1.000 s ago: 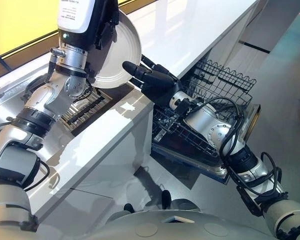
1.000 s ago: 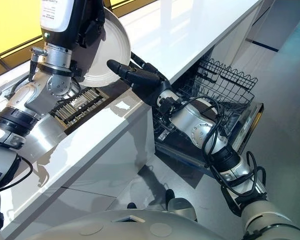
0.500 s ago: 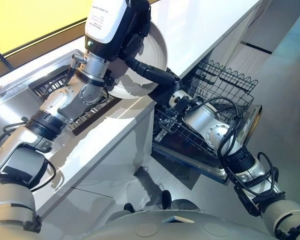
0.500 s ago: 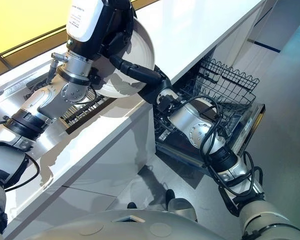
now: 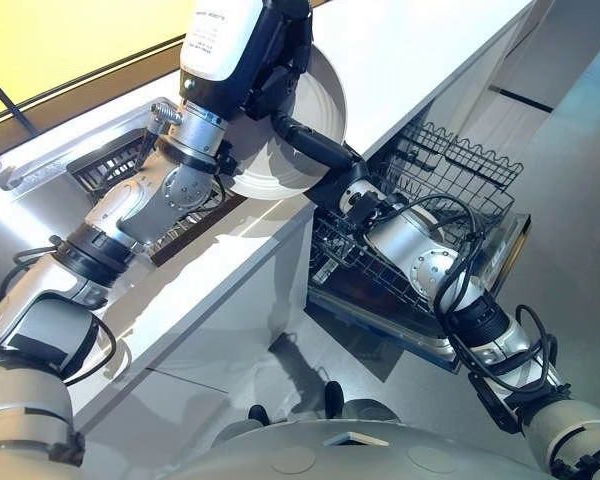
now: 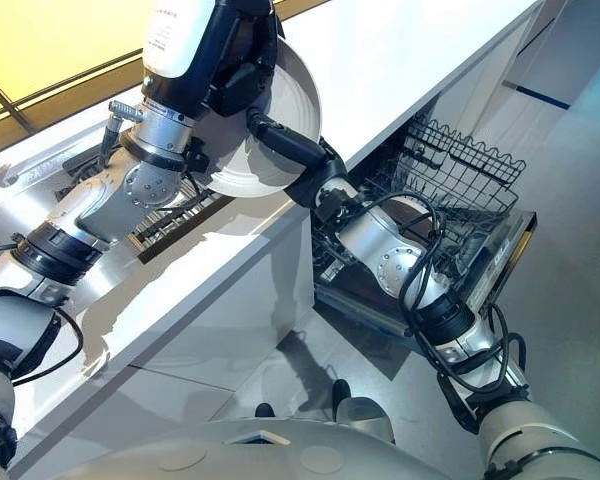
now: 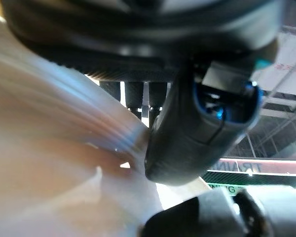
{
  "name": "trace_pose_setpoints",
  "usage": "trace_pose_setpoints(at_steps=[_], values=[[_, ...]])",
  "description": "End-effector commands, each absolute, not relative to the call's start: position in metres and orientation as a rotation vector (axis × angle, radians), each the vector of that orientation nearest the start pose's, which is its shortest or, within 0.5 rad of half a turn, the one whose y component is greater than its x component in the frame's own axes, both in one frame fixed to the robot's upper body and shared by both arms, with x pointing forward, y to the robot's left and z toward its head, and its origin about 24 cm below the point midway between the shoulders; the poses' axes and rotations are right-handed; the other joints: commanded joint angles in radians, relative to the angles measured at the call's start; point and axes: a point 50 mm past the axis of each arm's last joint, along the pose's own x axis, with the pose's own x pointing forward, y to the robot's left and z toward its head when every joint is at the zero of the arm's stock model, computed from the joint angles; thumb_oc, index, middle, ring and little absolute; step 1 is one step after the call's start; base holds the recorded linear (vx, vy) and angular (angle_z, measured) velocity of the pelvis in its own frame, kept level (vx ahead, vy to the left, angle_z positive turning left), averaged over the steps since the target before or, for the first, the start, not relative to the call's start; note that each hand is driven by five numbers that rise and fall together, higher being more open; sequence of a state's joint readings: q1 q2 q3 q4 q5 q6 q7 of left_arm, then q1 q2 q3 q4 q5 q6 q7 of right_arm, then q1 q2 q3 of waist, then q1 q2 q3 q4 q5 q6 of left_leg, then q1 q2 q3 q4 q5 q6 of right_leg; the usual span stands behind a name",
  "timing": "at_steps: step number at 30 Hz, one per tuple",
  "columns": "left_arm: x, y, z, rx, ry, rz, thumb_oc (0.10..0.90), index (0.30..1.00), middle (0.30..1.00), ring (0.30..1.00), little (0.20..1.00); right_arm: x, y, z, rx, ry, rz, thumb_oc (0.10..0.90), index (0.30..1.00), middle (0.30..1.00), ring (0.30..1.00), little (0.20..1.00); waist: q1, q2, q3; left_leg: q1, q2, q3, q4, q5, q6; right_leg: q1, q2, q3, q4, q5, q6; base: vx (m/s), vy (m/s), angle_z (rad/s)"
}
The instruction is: Pick up plates and place into dishwasher.
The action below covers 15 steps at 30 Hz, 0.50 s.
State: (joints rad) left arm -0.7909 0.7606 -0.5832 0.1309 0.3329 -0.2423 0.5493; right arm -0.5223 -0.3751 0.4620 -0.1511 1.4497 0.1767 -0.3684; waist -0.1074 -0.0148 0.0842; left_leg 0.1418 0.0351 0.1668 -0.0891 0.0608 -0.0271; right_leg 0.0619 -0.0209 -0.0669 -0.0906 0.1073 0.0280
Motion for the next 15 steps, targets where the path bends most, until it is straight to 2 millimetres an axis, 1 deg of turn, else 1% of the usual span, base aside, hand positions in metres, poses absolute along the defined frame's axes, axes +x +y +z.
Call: trace_pose_setpoints(at_steps=[1,2,3,4,5,7,9,12,14,15], values=[[0.31,0.131,0.257,0.738,-1.107,0.015,0.1,0.3,0.3,0.3,0.2,0.296,-0.059,0.221,0.97,-0.043,0.666,0.1,0.3,0.3,0.3,0.2,0.019,-0.001,-0.084,-0.047,-0.009,-0.044,0.002,-0.028,-0.004,0.016,0.05,-0.013,0.07,-0.106,0.036,0.0,0.0,0.0],[0.314,0.137,0.255,0.718,-1.058,0.031,0.303,0.474,0.474,0.474,0.403,0.297,-0.059,0.221,0.968,-0.045,0.666,0.1,0.3,0.3,0.3,0.2,0.021,-0.002,-0.083,-0.047,-0.009,-0.045,0.002,-0.027,-0.005,0.016,0.05,-0.015,0.071,-0.107,0.035,0.0,0.0,0.0],[0.317,0.141,0.253,0.703,-1.018,0.04,0.633,0.756,0.756,0.756,0.733,0.297,-0.059,0.221,0.967,-0.046,0.665,0.1,0.3,0.3,0.3,0.2,0.023,-0.002,-0.083,-0.048,-0.008,-0.046,0.002,-0.026,-0.005,0.016,0.05,-0.016,0.072,-0.108,0.035,0.0,0.0,0.0],[0.321,0.146,0.25,0.687,-0.968,0.055,0.8,0.9,0.9,0.9,0.9,0.297,-0.059,0.222,0.967,-0.051,0.665,0.1,0.3,0.3,0.3,0.2,0.024,-0.002,-0.082,-0.049,-0.008,-0.046,0.002,-0.025,-0.005,0.017,0.05,-0.017,0.073,-0.109,0.034,-0.01,-0.002,0.03],[0.321,0.147,0.25,0.684,-0.962,0.057,0.8,0.9,0.9,0.9,0.9,0.297,-0.059,0.222,0.966,-0.051,0.665,0.1,0.3,0.3,0.3,0.2,0.024,-0.002,-0.082,-0.049,-0.008,-0.047,0.002,-0.024,-0.005,0.017,0.05,-0.017,0.073,-0.109,0.034,-0.02,-0.003,0.04],[0.326,0.158,0.245,0.644,-0.879,0.072,0.8,0.9,0.9,0.9,0.9,0.297,-0.061,0.225,0.962,-0.07,0.663,0.1,0.3,0.3,0.3,0.2,0.029,-0.001,-0.081,-0.052,-0.007,-0.048,0.002,-0.02,-0.007,0.017,0.05,-0.022,0.073,-0.111,0.034,-0.03,-0.005,0.04],[0.328,0.164,0.244,0.641,-0.849,0.091,0.8,0.9,0.9,0.9,0.9,0.297,-0.063,0.227,0.953,-0.086,0.658,0.1,0.3,0.3,0.3,0.2,0.032,0.0,-0.081,-0.054,-0.007,-0.05,0.002,-0.02,-0.008,0.018,0.049,-0.025,0.072,-0.111,0.033,-0.01,-0.003,0.02],[0.333,0.18,0.245,0.633,-0.793,0.139,0.8,0.9,0.9,0.9,0.9,0.298,-0.067,0.232,0.912,-0.13,0.636,0.1,0.3,0.3,0.3,0.2,0.036,0.003,-0.081,-0.055,-0.008,-0.053,0.002,-0.019,-0.008,0.018,0.048,-0.027,0.071,-0.112,0.032,-0.01,0.003,0.04],[0.334,0.192,0.247,0.638,-0.767,0.176,0.8,0.9,0.9,0.9,0.9,0.3,-0.074,0.235,0.862,-0.181,0.598,0.1,0.3,0.3,0.3,0.2,0.037,0.005,-0.081,-0.055,-0.008,-0.054,0.002,-0.018,-0.01,0.019,0.047,-0.03,0.072,-0.113,0.032,-0.01,0.007,0.13],[0.334,0.203,0.251,0.635,-0.759,0.21,0.8,0.9,0.9,0.9,0.9,0.302,-0.083,0.24,0.81,-0.242,0.55,0.1,0.3,0.3,0.3,0.2,0.039,0.007,-0.081,-0.056,-0.007,-0.055,0.002,-0.018,-0.01,0.018,0.047,-0.031,0.073,-0.115,0.032,-0.01,0.008,0.1]])
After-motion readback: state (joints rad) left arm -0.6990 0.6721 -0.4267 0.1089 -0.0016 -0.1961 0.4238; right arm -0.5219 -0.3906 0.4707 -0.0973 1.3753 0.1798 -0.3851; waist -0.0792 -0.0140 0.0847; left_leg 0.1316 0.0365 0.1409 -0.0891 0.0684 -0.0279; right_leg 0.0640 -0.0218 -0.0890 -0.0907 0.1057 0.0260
